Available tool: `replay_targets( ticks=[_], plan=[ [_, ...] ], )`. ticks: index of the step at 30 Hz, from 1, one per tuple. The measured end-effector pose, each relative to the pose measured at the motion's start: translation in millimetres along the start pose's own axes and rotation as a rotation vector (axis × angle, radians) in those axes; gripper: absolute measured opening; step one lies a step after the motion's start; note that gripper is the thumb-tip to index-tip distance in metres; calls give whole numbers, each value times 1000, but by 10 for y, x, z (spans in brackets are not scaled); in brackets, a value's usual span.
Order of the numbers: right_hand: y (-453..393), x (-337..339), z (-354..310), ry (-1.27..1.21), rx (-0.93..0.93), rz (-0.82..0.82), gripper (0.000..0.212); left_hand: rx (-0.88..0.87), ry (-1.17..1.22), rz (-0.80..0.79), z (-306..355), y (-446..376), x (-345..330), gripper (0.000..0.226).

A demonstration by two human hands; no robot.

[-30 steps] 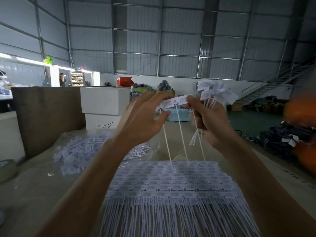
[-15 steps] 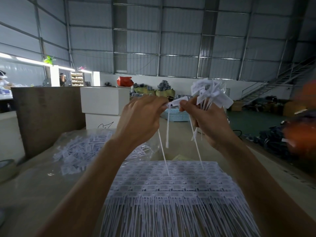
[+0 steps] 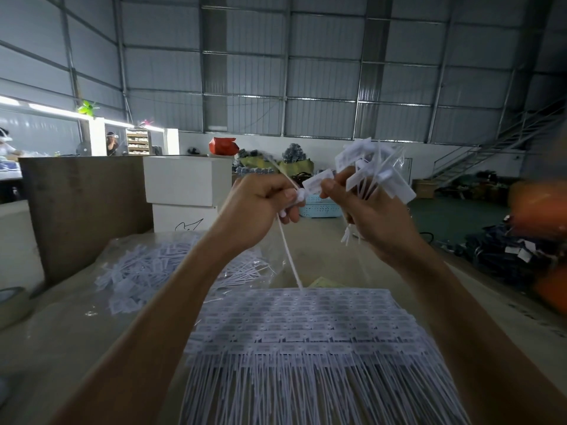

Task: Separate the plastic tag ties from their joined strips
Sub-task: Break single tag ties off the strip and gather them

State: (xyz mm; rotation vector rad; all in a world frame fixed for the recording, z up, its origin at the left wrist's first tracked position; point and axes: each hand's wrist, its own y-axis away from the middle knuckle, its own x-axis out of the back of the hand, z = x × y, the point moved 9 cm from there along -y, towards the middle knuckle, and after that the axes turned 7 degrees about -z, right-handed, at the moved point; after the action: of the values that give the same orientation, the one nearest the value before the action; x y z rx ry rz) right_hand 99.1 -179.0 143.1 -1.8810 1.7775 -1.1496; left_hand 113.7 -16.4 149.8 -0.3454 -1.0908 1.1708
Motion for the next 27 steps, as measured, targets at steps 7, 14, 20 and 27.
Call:
replay_targets(
  ticks=[7,14,20,27],
  plan=[
    [-9,-43,-73,19,65,31,17,-29,317,-49,38,32,-13,25],
    [1,-51,-43,158,-11,42,11,-38,416,-33,129,33,-4,25],
    [-66,-84,61,425,-31,-44,22,-46,49,-41,107,6,-33,21],
    [-96,-93,380,785,-96,-178,27,-162,-863,-190,133,85,-277,36]
  ],
)
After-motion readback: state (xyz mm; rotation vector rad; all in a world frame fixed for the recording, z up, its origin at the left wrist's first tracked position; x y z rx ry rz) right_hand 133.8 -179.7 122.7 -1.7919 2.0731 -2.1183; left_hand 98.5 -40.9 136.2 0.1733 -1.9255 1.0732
